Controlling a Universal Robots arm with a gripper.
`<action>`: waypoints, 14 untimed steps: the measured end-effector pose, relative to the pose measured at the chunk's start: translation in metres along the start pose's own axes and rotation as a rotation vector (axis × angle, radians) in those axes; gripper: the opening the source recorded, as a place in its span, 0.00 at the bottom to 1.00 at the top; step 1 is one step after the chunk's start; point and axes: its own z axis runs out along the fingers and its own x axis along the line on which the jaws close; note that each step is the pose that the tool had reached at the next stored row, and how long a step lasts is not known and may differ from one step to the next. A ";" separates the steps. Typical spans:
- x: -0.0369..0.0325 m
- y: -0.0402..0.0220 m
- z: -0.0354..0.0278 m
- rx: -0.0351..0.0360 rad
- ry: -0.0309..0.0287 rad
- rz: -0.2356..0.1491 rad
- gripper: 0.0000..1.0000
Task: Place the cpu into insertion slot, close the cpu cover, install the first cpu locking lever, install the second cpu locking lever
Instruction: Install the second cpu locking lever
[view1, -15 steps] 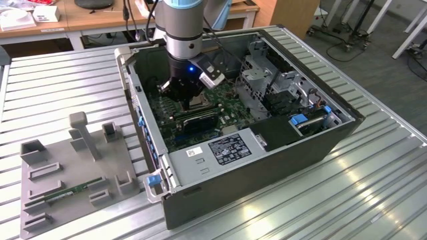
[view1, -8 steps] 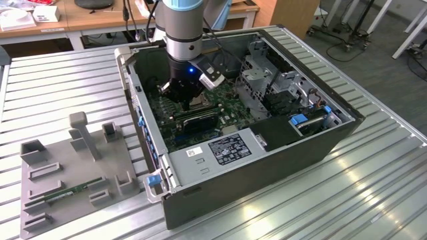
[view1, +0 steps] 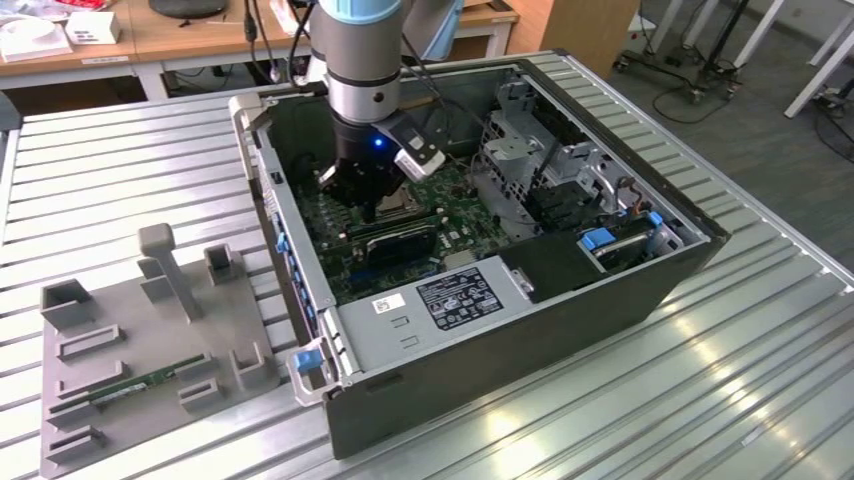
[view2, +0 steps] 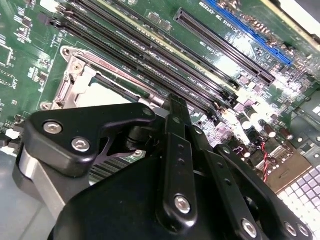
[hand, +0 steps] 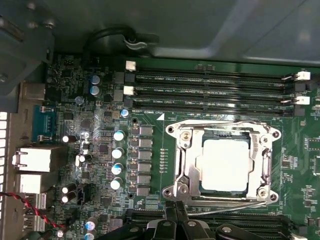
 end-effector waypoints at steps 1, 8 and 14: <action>0.0004 0.0000 0.0003 0.0001 0.0000 0.000 0.11; 0.0007 -0.0001 0.0035 0.0003 0.0002 0.000 0.11; 0.0012 0.0004 0.0047 -0.0026 0.0001 0.000 0.11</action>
